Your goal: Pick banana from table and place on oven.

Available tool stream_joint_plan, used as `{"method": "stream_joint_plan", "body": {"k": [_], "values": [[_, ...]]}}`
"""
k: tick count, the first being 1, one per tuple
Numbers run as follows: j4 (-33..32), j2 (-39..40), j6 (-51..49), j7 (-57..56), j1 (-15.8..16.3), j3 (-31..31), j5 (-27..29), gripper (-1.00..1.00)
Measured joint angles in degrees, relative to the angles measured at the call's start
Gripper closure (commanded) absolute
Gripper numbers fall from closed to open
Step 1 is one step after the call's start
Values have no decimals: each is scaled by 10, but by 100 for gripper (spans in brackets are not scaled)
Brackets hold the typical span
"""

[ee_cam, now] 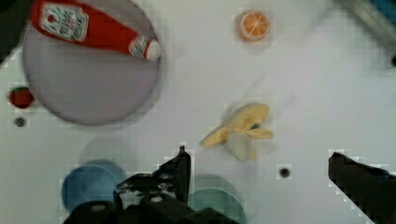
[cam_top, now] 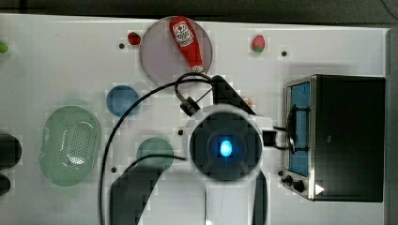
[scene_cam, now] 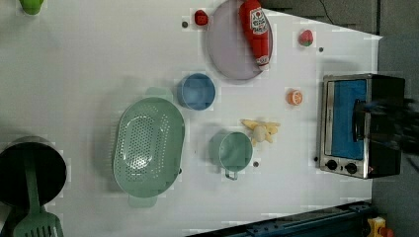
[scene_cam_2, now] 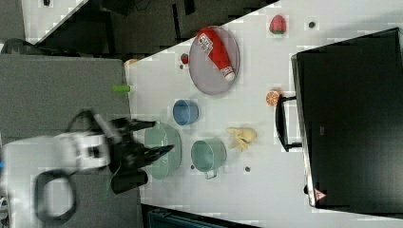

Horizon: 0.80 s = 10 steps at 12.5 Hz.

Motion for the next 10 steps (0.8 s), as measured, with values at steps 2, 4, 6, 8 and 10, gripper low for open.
{"method": "stream_joint_plan", "body": {"k": [2,4,6,8,10], "values": [[-39,69,64,-1,-11,14,-8,-100],[-88,131,162,-2,-7,15,-6,-100],[-126,175,223,-3,-6,13,-11,-100],[-139,205,276,-4,-5,18,-10,-100],[-152,222,322,-4,-6,22,-6,-100]]}}
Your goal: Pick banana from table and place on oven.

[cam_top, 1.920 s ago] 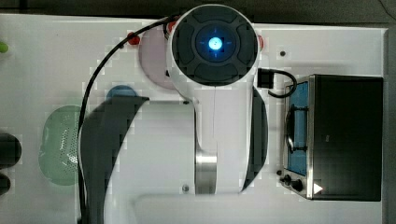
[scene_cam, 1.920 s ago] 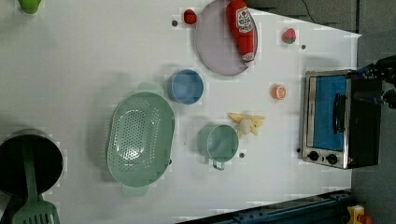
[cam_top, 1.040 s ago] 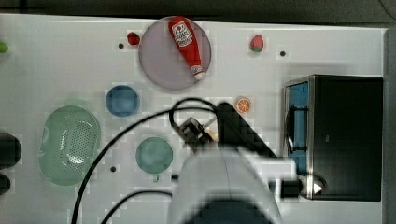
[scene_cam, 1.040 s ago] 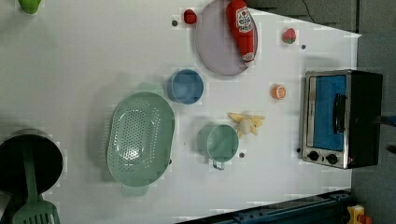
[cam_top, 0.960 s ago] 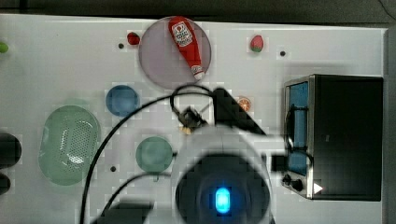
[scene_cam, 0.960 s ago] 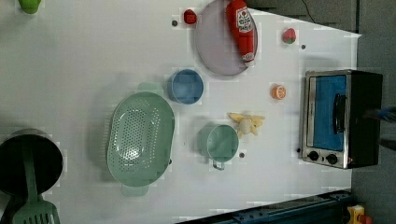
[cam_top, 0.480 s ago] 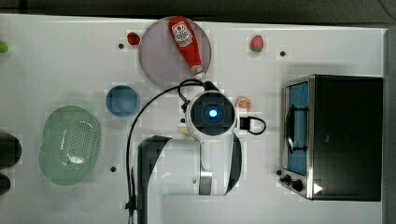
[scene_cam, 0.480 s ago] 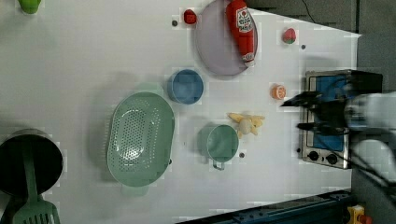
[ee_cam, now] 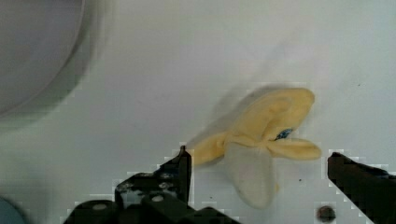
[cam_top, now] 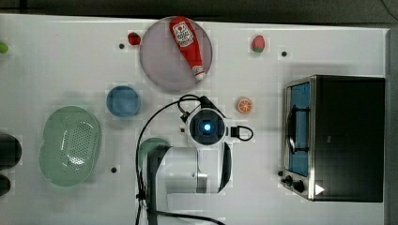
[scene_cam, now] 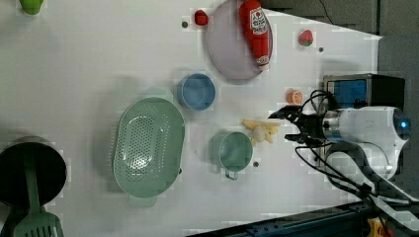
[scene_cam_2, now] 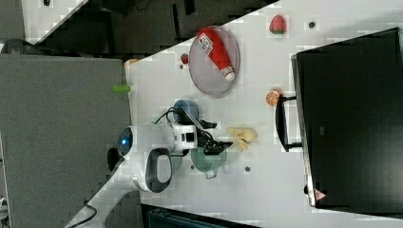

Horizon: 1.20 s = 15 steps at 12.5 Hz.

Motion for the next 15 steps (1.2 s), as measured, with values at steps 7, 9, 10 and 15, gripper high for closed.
{"method": "stream_joint_plan", "body": {"k": [7,9,10,15], "values": [[-7,110,86,-2,12,-2,-6,-69],[-8,130,100,-2,16,-6,-9,-18],[-7,127,100,-2,19,-10,-5,5],[11,99,108,-2,20,-3,7,53]]}}
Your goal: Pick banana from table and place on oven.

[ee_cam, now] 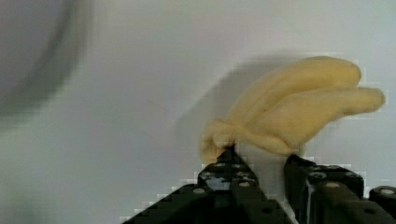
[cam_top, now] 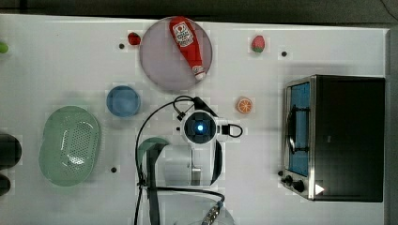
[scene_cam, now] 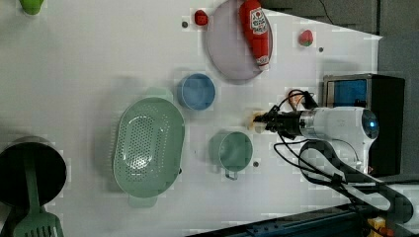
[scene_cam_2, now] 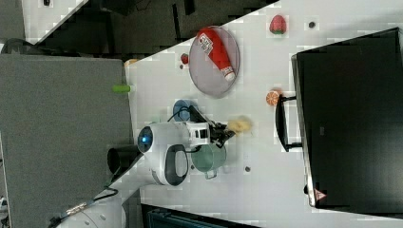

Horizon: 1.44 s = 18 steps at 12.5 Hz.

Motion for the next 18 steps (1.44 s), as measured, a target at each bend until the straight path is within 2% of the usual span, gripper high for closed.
{"method": "stream_joint_plan", "body": {"k": [3,6,7,11,14,16,18], "values": [[-4,-30,-20,1,-2,2,-14,53],[-1,-138,-151,1,-13,12,-17,53],[12,-184,-196,1,-12,8,-11,53],[140,-321,-407,0,-12,-6,12,53],[259,-342,-500,-1,-2,-41,9,53],[292,-334,-510,-8,-6,-74,6,53],[298,-304,-516,-48,-18,-121,-16,53]]}}
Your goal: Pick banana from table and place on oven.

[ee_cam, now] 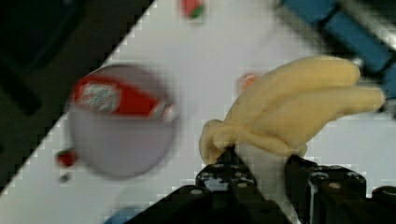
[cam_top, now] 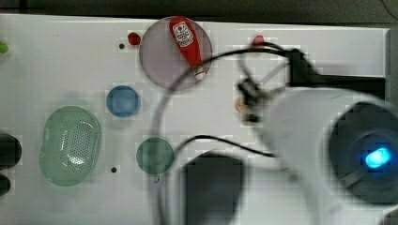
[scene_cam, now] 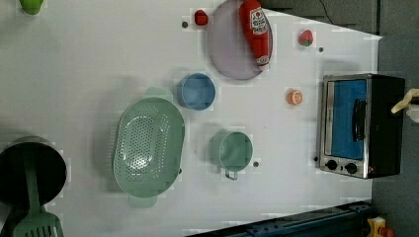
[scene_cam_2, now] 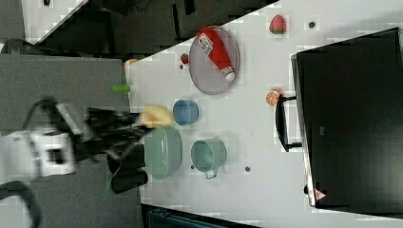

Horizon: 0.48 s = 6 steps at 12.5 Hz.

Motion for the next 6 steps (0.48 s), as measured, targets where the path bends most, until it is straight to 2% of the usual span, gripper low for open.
{"method": "stream_joint_plan", "body": {"k": [3,6], "values": [[7,81,11,-98,-9,-116,-12,53],[21,188,64,-184,-40,-200,-24,53]]}}
